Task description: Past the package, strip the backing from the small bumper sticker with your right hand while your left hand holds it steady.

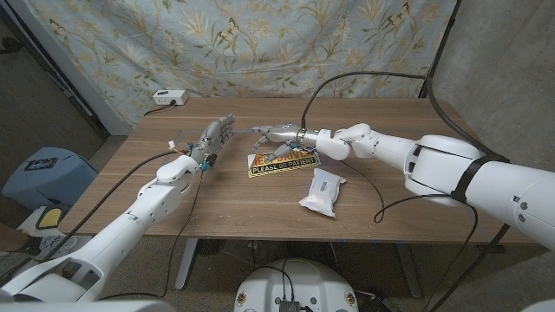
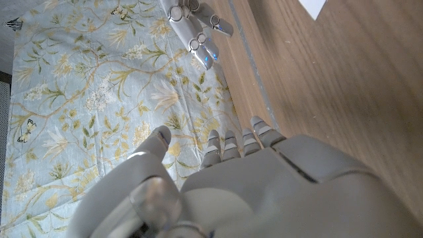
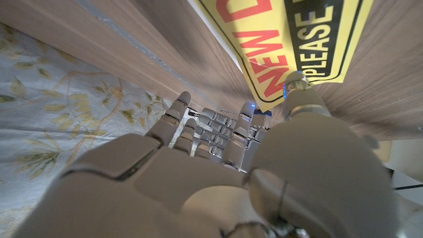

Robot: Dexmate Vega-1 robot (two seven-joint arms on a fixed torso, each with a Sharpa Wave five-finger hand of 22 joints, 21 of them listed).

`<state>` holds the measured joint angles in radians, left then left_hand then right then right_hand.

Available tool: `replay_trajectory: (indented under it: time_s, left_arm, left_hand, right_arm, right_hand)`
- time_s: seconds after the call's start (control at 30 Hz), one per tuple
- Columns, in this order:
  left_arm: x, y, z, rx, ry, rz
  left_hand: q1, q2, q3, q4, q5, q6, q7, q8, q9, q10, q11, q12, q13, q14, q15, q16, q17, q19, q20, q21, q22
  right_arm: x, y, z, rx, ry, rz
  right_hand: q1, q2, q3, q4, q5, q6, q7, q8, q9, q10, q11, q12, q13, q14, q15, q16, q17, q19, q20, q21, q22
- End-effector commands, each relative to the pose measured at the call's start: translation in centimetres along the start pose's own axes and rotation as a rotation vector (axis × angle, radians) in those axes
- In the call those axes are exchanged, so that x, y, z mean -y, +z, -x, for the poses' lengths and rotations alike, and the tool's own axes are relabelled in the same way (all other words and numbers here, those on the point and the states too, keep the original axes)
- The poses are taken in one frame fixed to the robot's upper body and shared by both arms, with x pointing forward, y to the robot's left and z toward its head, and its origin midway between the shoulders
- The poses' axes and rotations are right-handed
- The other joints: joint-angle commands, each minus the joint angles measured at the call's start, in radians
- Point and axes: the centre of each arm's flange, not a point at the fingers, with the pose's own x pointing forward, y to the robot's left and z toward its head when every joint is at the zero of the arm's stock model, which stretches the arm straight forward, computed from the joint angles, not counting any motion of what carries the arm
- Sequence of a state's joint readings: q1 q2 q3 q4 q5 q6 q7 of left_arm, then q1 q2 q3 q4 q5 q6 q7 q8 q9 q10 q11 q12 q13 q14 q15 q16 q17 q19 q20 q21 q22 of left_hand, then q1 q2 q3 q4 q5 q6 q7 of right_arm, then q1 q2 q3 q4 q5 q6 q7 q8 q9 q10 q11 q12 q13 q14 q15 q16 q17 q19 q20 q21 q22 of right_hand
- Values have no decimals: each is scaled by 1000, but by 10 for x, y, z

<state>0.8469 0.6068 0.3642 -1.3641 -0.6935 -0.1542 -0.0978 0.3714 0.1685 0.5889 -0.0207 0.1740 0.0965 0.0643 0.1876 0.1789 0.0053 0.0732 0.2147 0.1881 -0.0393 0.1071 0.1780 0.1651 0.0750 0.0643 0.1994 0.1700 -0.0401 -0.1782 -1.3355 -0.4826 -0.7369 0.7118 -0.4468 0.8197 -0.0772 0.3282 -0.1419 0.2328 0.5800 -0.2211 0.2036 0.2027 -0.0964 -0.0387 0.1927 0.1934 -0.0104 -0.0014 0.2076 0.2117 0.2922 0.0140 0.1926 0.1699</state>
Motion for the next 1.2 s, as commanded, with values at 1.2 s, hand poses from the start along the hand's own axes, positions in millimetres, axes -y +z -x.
replay_trajectory:
  time_s: [1.2]
  left_arm:
    - [1, -5, 1, -6, -2, 12]
  left_hand:
    - [-7, 3, 4, -9, 3, 7, 4, 0, 5, 7, 3, -4, 5, 5, 3, -1, 3, 11, 2, -3, 5]
  right_arm:
    - [-1, 7, -21, -46, -12, 0]
  right_hand:
    - [19, -3, -16, -9, 34, 231, 1, 89, 13, 162, -51, 40, -1, 106, -58, 36, 2, 97, -38, 20, 3]
